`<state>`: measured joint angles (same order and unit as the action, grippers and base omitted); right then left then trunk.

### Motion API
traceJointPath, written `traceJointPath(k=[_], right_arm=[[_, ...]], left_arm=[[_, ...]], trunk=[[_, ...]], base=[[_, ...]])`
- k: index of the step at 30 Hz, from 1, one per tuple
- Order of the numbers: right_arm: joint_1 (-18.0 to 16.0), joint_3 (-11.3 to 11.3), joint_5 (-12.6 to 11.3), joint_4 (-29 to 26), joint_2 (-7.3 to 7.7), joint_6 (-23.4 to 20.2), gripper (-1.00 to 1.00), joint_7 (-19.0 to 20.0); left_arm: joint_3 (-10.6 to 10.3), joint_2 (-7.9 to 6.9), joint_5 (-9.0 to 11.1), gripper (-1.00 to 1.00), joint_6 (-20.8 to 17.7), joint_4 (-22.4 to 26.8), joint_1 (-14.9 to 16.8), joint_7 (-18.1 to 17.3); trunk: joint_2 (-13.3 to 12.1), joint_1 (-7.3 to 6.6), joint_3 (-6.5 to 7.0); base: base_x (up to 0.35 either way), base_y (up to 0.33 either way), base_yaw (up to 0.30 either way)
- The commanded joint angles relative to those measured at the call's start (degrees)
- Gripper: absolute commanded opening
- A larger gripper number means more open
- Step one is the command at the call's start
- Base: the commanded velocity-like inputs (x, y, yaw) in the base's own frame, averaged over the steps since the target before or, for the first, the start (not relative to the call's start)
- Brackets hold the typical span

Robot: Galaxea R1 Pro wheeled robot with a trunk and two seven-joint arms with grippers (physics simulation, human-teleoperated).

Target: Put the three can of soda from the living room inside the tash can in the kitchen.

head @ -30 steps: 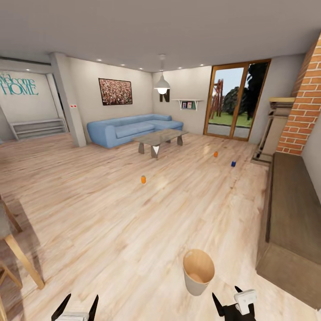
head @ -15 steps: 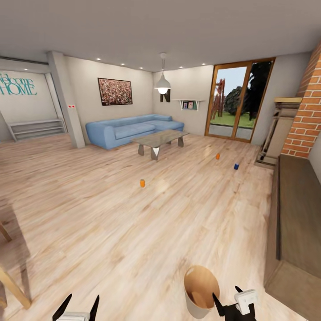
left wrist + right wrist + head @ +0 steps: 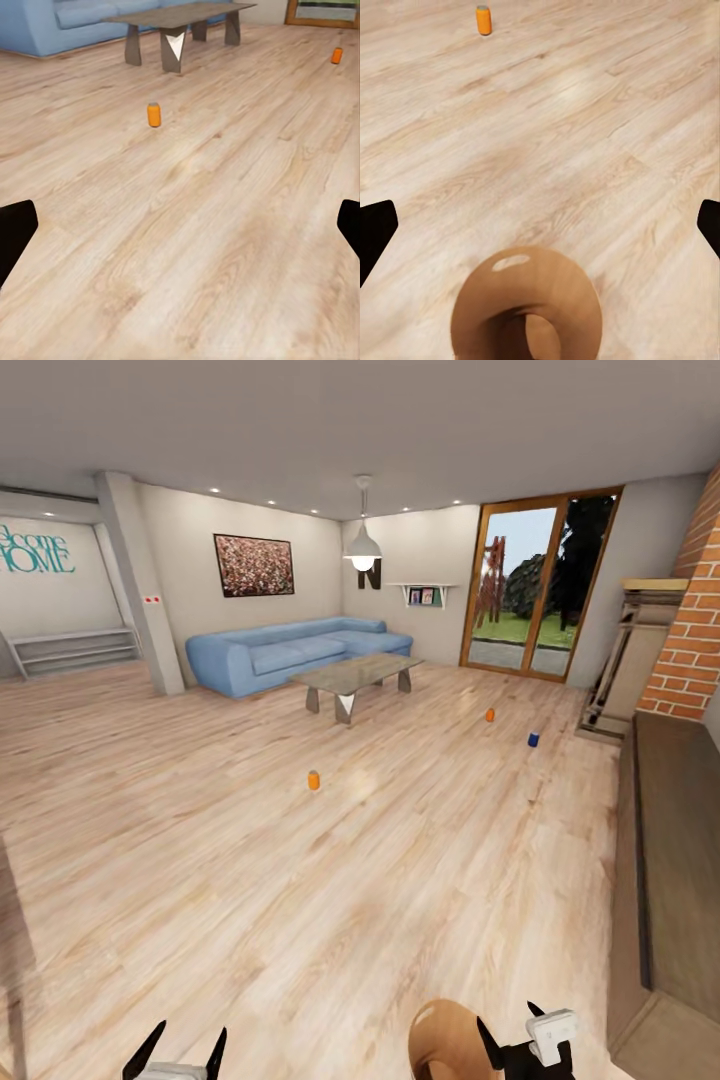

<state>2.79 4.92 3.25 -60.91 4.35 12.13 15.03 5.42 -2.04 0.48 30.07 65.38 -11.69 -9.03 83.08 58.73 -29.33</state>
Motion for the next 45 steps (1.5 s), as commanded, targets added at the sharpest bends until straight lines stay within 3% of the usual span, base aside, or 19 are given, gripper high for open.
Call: traceJointPath(k=[1, 12, 19, 20, 21, 23, 29, 30, 33, 37, 45], right_arm=[[0.0, 0.0, 0.0, 0.0, 0.01, 0.0, 1.0, 0.0], [-0.35, 0.5, -0.88, 0.82, 0.05, -1.8, 1.0, 0.39], [-3.34, 0.45, -1.44, 0.57, 0.06, -22.0, 1.0, 0.68], [-7.13, 0.5, -1.43, 0.42, 0.31, -30.36, 1.0, 0.73], [-8.63, 0.51, -1.32, 0.39, 0.4, -33.07, 1.0, 0.73], [-15.46, 0.55, -1.09, 0.32, 0.77, -44.22, 1.0, 0.8], [-26.52, 0.61, -0.98, 2.18, 1.66, -59.76, 1.0, 0.72], [-29.81, 0.53, -0.83, 2.81, 1.92, -63.94, 1.0, 0.55], [-33.91, 0.44, -0.54, 3.91, 2.27, -68.64, 1.0, 0.25], [-38.23, 0.39, 0.7, 6.35, 3.18, -71.84, 1.0, -0.05], [-42.08, 0.42, 3.11, 11.26, 4.5, -72.13, 1.0, -0.29]], left_arm=[[0.01, 0.0, -0.3, 1.0, 0.0, -0.03, 0.0, 0.03], [0.36, 0.25, -1.58, 1.0, -0.66, 0.33, -0.15, 1.66], [0.33, 0.52, -1.77, 1.0, -4.45, -1.52, -0.1, 6.89], [0.28, 0.53, -1.78, 1.0, -5.16, -3.86, -0.01, 7.76], [0.28, 0.53, -1.75, 1.0, -5.31, -4.55, 0.01, 7.95], [0.29, 0.49, -1.68, 1.0, -5.69, -6.18, 0.06, 8.36], [0.25, 0.46, -1.79, 1.0, -5.91, -7.19, 0.08, 8.53], [0.2, 0.46, -1.82, 1.0, -5.94, -7.35, 0.08, 8.56], [0.16, 0.46, -1.84, 1.0, -5.96, -7.54, 0.09, 8.57], [0.13, 0.45, -1.84, 1.0, -5.98, -7.65, 0.09, 8.59], [0.07, 0.45, -1.88, 1.0, -6.01, -7.73, 0.09, 8.43]], trunk=[[0.0, 0.0, 0.0], [0.0, 0.0, 0.0], [0.0, 0.0, 0.0], [0.0, 0.0, 0.0], [0.0, 0.0, 0.0], [0.0, 0.0, 0.0], [0.0, 0.0, 0.0], [0.0, 0.0, 0.0], [0.0, 0.0, 0.0], [0.0, 0.0, 0.0], [0.8, 0.44, -0.36]], base=[[0.239, -0.026, 0.0], [0.057, -0.006, 0.0], [0.002, 0.0, 0.0], [0.0, 0.0, 0.0], [0.0, 0.0, 0.0], [0.0, 0.0, 0.0], [0.0, 0.0, 0.0], [0.0, 0.0, 0.0], [0.0, 0.0, 0.0], [0.0, 0.0, 0.0], [0.0, 0.0, 0.0]])
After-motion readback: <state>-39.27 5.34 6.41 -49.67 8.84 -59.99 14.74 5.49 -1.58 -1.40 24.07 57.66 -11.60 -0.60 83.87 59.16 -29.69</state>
